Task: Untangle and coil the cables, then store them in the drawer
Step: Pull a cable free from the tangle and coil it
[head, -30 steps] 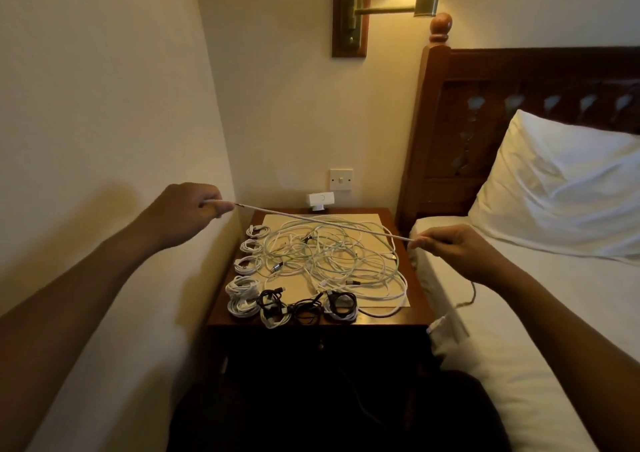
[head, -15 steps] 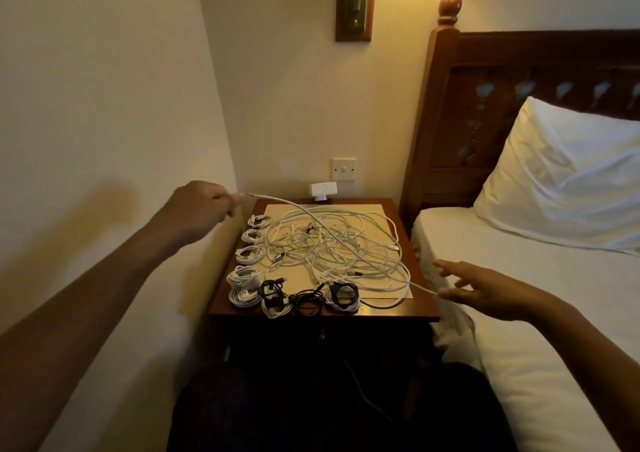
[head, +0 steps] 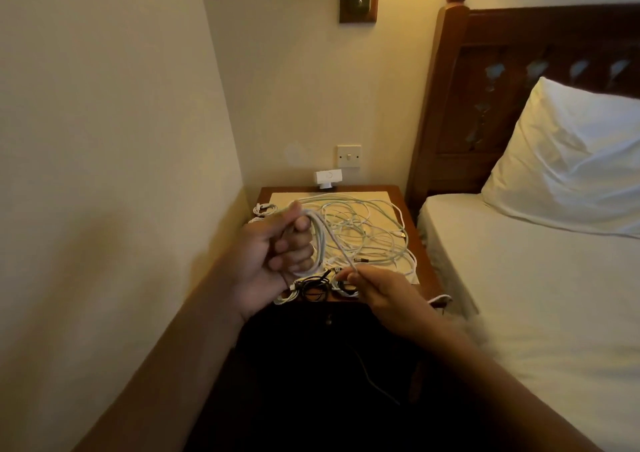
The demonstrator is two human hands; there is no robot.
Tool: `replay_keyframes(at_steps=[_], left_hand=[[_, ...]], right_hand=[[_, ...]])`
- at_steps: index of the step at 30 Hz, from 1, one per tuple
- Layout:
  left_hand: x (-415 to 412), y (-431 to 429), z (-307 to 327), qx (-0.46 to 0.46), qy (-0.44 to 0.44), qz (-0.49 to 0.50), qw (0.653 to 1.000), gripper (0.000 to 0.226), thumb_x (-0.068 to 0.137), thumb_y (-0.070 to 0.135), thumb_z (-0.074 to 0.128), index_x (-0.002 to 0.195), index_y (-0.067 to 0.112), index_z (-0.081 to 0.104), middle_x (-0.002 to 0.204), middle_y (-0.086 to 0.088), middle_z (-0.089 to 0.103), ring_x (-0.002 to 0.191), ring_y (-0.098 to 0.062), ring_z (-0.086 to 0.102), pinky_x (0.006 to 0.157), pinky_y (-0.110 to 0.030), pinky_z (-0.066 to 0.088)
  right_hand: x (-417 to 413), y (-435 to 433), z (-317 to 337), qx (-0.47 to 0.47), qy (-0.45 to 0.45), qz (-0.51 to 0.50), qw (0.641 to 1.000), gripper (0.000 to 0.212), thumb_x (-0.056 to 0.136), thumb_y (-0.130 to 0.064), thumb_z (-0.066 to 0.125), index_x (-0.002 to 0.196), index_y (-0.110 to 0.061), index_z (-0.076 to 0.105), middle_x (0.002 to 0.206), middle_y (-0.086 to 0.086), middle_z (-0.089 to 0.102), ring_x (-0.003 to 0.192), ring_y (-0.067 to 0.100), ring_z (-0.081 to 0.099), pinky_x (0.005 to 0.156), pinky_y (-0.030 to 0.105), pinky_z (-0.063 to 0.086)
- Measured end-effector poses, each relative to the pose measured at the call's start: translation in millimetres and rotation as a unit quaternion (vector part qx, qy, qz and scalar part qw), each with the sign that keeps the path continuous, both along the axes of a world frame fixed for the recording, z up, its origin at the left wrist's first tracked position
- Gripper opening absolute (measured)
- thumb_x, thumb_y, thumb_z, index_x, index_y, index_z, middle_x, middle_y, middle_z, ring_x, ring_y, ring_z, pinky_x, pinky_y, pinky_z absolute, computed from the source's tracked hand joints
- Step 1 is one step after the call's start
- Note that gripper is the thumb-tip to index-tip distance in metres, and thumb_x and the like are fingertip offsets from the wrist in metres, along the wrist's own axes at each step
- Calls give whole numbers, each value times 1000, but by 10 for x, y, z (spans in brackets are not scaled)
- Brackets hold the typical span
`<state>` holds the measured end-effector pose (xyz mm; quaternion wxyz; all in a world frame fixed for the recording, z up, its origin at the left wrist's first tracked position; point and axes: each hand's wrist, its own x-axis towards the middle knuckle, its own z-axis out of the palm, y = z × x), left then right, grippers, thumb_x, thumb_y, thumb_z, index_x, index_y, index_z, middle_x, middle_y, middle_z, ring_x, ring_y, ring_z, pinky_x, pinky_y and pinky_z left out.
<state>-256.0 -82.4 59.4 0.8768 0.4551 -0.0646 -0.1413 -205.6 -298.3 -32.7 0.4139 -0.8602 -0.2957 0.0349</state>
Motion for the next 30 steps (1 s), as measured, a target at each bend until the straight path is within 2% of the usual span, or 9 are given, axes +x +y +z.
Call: replay_keyframes(at_steps=[3,5,8,10,16,20,25,28,30], left_hand=[[5,-99,-121,-54,-18,94,994,31,106,17,38,100,0,63,66,-3,47,51,-11,42,56,-24,40],[44,-172,-221,-5,-44,147,988,33,107,15,37,115,-4,62,79,-10,62,62,-16,56,64,-26,51],[44,-247,-380,293,-129,204,925,30,110,19,39,124,7,62,94,-6,75,78,-21,69,74,-26,55],[13,-264,-508,405,-160,174,883,26,109,21,44,124,15,64,98,-2,75,83,-17,70,78,-23,52],[-273,-192,-805,289,-126,4,949,39,105,32,42,108,7,72,74,-16,64,57,-20,50,59,-24,42],[-421,-94,-837,193,-67,4,979,39,102,31,43,98,3,72,60,-5,47,51,-9,40,50,-24,24],[-349,-91,-773,-5,-8,106,994,42,102,28,41,108,-4,67,61,-4,53,48,-9,42,54,-22,43],[-215,-150,-832,-19,2,166,986,39,97,29,50,113,-3,65,76,-9,69,57,-12,60,61,-22,53],[-140,-197,-923,62,2,210,976,35,95,30,55,113,3,68,86,-11,75,65,-15,68,67,-24,57]], right_hand=[[-317,119,11,-42,6,23,999,28,109,-33,45,125,-31,68,100,-17,70,89,-3,64,80,23,51],[-519,193,167,-92,-19,40,995,27,109,-38,43,128,-32,61,99,-9,71,85,5,65,77,30,55],[-699,213,476,-157,-68,40,984,23,107,-44,44,117,-30,59,94,-5,69,84,13,64,79,39,55],[-738,145,670,-134,-118,25,984,25,104,-46,47,109,-29,65,90,-9,70,80,8,62,76,37,54],[-327,-130,658,18,-94,-72,993,7,91,-35,75,96,-32,78,82,-16,71,81,1,65,65,15,48],[-309,-24,171,126,2,-72,989,11,96,-27,70,101,-31,79,94,-15,76,92,5,71,82,27,56],[-709,262,-443,117,71,-42,990,22,106,-34,52,120,-38,69,68,-10,62,57,4,52,55,26,42],[-937,365,-586,96,91,-47,990,21,108,-34,46,120,-38,63,64,-4,57,50,10,46,49,25,36],[-1022,398,-610,61,90,-42,993,20,108,-37,45,116,-37,63,67,-2,61,53,13,53,50,26,39]])
